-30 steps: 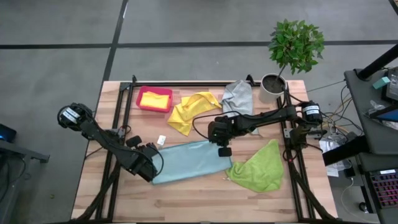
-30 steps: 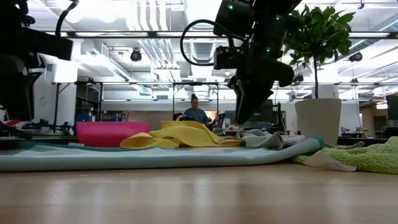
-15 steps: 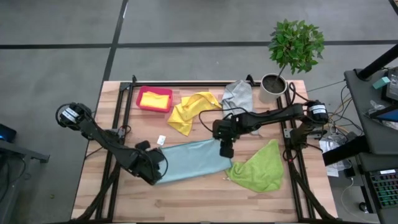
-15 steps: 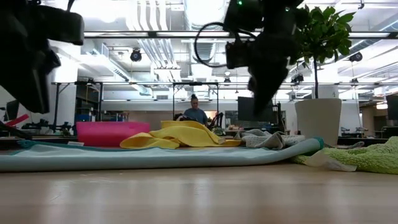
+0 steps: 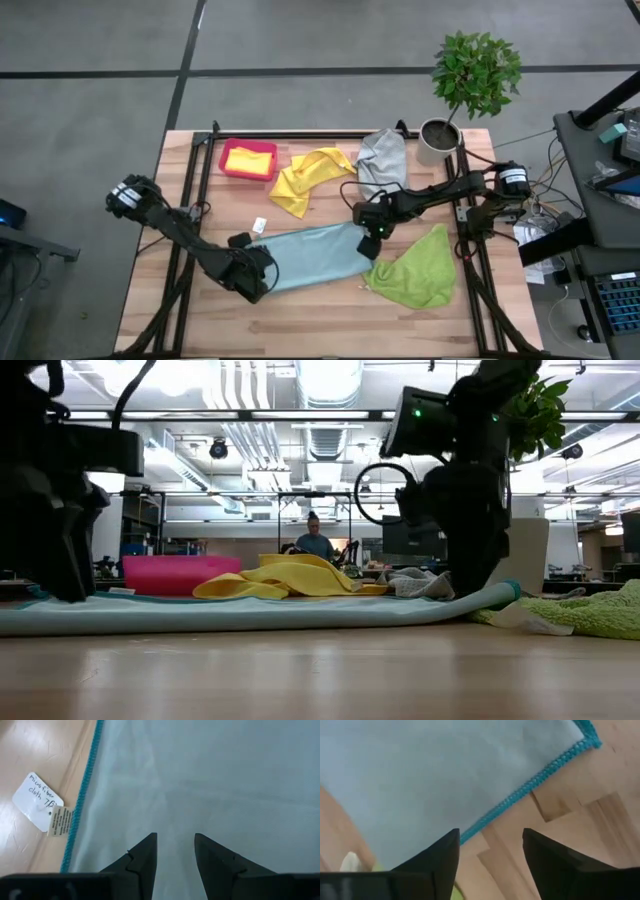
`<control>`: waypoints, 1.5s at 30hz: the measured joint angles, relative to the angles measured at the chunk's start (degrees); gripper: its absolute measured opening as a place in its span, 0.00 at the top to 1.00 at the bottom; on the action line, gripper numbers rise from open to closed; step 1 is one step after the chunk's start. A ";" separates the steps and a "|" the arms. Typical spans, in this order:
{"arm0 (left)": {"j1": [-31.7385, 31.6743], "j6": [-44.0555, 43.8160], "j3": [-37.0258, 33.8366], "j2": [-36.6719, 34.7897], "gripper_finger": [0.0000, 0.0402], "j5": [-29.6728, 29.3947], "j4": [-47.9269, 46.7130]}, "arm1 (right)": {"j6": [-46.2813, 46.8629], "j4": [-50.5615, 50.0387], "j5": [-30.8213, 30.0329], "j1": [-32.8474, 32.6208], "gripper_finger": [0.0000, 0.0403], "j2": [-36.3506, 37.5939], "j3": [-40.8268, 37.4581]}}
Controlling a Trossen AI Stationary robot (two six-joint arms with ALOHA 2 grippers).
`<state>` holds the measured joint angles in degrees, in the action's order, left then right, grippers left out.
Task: Fold microfiber towels
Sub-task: Fold the light blue microfiber cloth
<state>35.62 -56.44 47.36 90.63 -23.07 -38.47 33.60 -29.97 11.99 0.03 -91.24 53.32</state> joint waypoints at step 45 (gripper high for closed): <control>-0.03 0.23 -0.49 -0.76 0.71 -0.27 0.49 | -0.03 24.98 0.02 -0.26 0.98 1.59 -5.95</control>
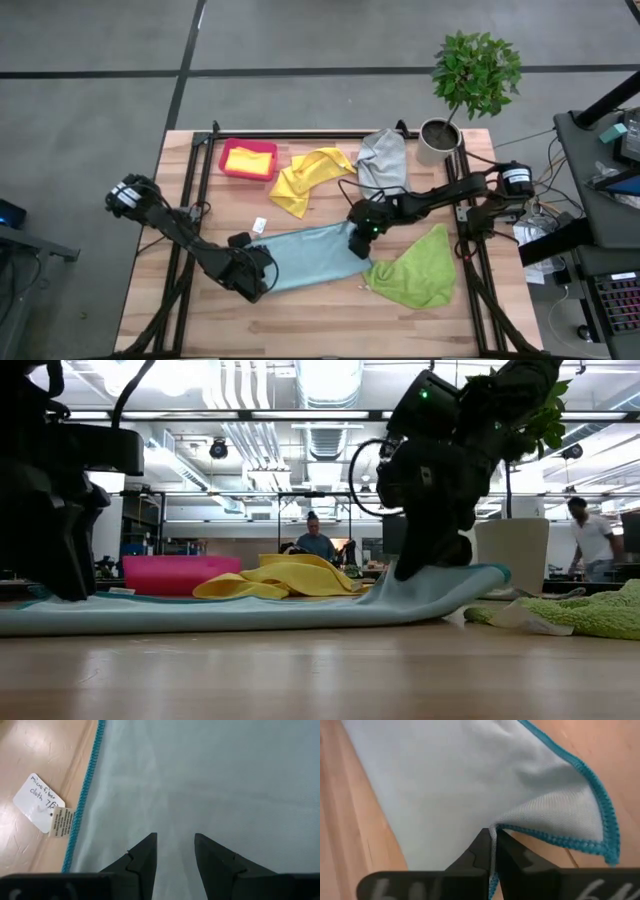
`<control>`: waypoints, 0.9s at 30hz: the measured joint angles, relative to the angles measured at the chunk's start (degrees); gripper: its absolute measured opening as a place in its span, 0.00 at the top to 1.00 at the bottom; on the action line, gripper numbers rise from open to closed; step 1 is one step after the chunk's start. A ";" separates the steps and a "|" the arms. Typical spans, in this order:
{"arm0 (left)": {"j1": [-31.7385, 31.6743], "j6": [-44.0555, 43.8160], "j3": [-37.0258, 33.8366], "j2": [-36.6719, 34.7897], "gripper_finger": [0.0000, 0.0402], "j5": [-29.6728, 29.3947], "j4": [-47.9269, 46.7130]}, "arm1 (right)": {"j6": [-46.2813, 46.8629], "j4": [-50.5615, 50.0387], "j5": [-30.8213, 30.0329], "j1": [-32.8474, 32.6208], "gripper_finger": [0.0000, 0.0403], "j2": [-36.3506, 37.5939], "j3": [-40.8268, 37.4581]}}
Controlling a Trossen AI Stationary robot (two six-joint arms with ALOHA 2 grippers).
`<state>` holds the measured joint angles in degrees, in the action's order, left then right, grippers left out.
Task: Fold microfiber towels
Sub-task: Fold the light blue microfiber cloth
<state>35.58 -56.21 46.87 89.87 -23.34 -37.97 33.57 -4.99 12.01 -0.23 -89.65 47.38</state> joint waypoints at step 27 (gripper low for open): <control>0.40 -5.14 -4.33 -11.46 0.71 3.82 -4.52 | -15.06 -46.06 -6.38 6.91 0.98 -2.70 31.51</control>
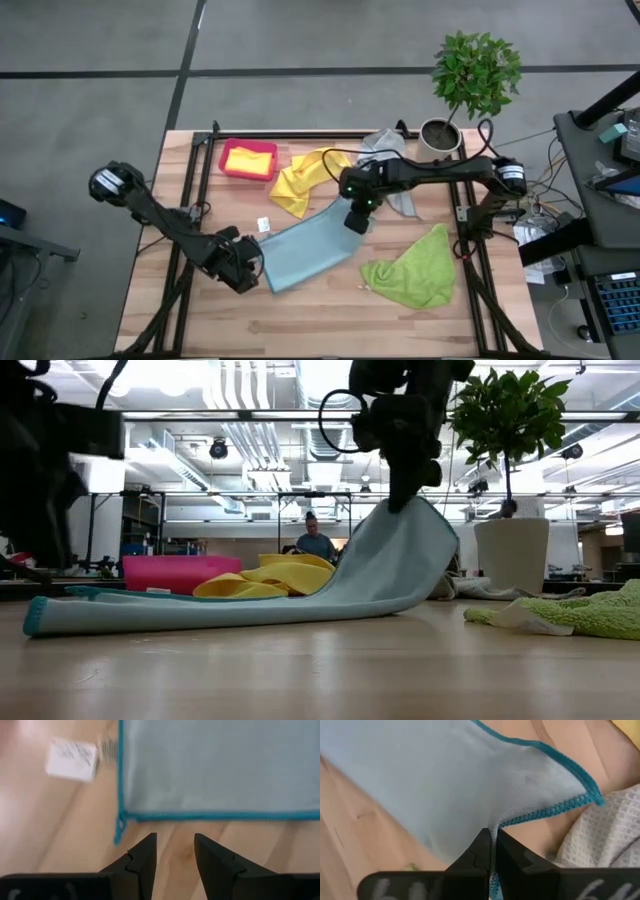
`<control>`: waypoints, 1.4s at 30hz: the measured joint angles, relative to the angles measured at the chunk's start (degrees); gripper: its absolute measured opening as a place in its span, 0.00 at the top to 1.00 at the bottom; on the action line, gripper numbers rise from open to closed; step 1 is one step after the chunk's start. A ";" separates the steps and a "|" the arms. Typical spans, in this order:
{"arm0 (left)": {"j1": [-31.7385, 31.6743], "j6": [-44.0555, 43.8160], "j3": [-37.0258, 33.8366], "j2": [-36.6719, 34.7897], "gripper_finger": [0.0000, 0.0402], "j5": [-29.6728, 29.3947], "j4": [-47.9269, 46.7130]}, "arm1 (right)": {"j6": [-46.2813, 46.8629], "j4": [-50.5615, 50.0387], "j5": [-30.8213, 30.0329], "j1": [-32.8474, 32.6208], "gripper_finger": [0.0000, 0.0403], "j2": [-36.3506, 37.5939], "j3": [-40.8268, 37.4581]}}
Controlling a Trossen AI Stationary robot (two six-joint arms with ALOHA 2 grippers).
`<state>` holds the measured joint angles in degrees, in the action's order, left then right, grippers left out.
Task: Fold microfiber towels
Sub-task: Fold the light blue microfiber cloth
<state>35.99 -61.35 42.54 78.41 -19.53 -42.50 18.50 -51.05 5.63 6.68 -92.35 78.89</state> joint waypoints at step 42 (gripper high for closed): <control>1.20 -2.81 -6.14 7.54 0.71 -2.63 14.59 | 1.90 36.68 13.00 -6.69 0.97 -29.09 17.43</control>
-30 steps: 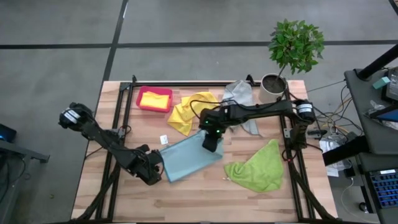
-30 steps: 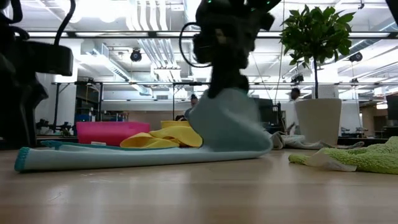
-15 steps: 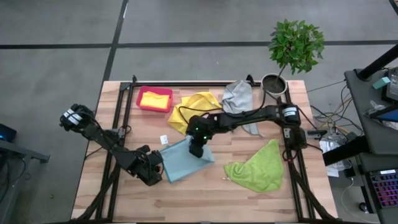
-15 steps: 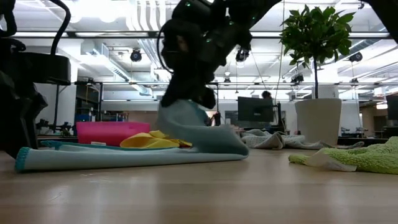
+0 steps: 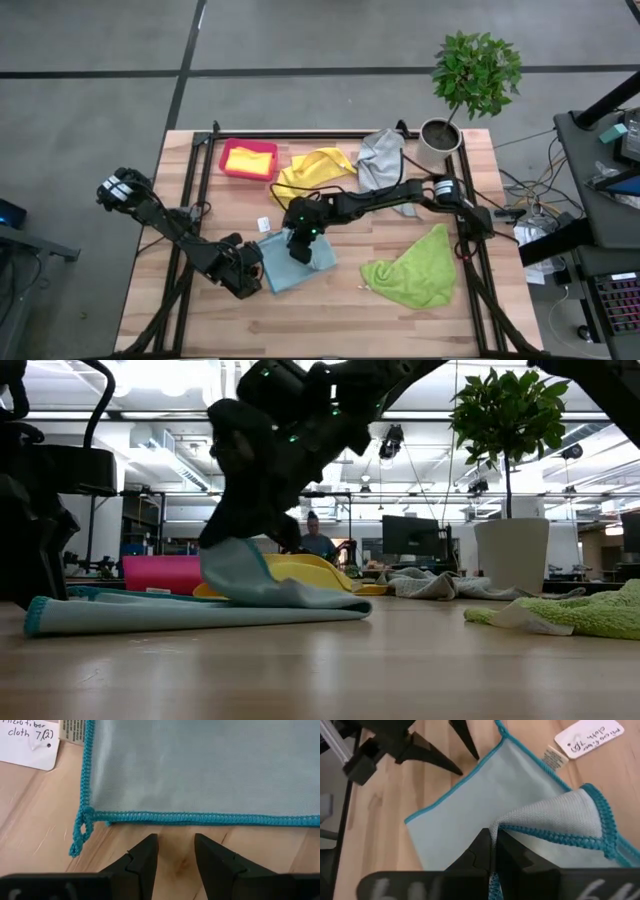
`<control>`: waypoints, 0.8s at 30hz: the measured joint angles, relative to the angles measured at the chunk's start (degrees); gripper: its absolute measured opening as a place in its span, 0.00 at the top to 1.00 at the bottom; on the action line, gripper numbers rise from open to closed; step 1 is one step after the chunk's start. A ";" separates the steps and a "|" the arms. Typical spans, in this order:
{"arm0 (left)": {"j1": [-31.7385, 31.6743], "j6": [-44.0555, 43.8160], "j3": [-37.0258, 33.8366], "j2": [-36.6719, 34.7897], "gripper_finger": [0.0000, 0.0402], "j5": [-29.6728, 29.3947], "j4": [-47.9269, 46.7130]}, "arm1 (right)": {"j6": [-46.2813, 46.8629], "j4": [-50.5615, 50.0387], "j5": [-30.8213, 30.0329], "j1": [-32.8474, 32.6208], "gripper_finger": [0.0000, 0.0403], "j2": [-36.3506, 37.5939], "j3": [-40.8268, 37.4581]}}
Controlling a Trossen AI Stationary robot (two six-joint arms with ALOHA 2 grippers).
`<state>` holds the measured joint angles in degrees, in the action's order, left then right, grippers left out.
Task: Fold microfiber towels
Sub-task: Fold the light blue microfiber cloth
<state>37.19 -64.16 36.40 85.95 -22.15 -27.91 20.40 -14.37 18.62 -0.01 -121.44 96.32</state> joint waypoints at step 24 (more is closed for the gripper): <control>-0.07 0.00 0.26 0.00 0.71 0.00 0.12 | -11.30 -1.48 -0.18 -0.49 0.56 -0.89 3.70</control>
<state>37.12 -64.16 36.67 85.95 -22.15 -27.79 9.10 -15.85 18.44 -0.50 -122.32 100.02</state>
